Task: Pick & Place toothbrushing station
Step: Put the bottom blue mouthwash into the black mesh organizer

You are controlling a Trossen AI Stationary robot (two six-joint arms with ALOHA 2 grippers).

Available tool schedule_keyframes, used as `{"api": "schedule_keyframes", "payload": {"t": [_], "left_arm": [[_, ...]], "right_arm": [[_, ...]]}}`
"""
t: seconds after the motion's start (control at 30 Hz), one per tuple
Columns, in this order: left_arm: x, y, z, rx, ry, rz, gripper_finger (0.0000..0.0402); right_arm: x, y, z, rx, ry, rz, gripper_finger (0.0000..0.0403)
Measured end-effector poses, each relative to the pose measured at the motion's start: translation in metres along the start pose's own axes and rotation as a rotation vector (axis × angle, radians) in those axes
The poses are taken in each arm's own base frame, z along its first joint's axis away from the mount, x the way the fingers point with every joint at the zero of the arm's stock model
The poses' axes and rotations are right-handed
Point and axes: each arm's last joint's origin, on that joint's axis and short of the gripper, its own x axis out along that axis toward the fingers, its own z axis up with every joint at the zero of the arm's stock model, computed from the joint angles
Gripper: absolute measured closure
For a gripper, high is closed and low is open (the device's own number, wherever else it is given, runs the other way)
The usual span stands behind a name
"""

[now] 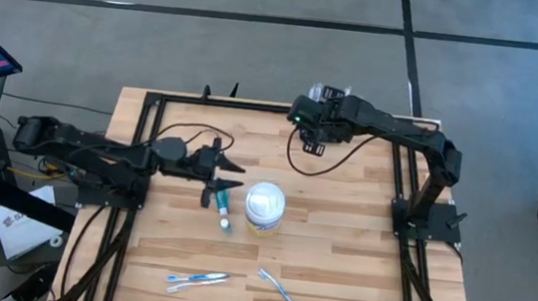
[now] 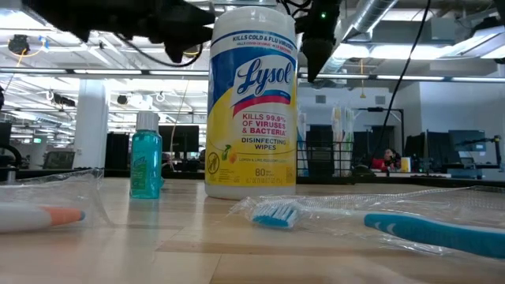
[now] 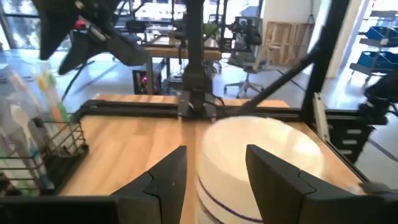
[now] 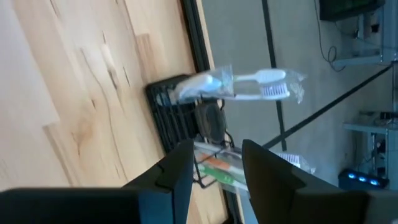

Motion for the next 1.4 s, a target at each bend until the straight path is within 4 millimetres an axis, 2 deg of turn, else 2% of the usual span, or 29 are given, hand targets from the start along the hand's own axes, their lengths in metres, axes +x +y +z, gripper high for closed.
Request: {"api": "schedule_keyframes", "payload": {"t": [0.23, 0.73, 0.97, 1.17, 1.4], "left_arm": [[-0.019, -0.015, -0.022, 0.005, 0.030, -0.083, 0.0243], [-0.030, -0.039, -0.060, -0.085, 0.166, -0.196, 0.0243], [-0.039, -0.049, -0.080, -0.083, 0.232, -0.243, 0.0243], [-0.045, -0.050, -0.092, -0.101, 0.255, -0.150, 0.0243], [-0.052, -0.047, -0.106, -0.143, 0.293, -0.118, 0.0243]], "right_arm": [[-0.008, 0.012, 0.003, -0.022, -0.033, 0.009, 0.0277], [-0.033, 0.046, 0.007, 0.020, -0.103, 0.042, 0.0282], [-0.061, 0.056, -0.001, 0.065, -0.177, 0.071, 0.0282], [-0.085, 0.065, -0.010, 0.097, -0.234, 0.099, 0.0282], [-0.103, 0.085, -0.016, 0.089, -0.270, 0.099, 0.0282]]}}
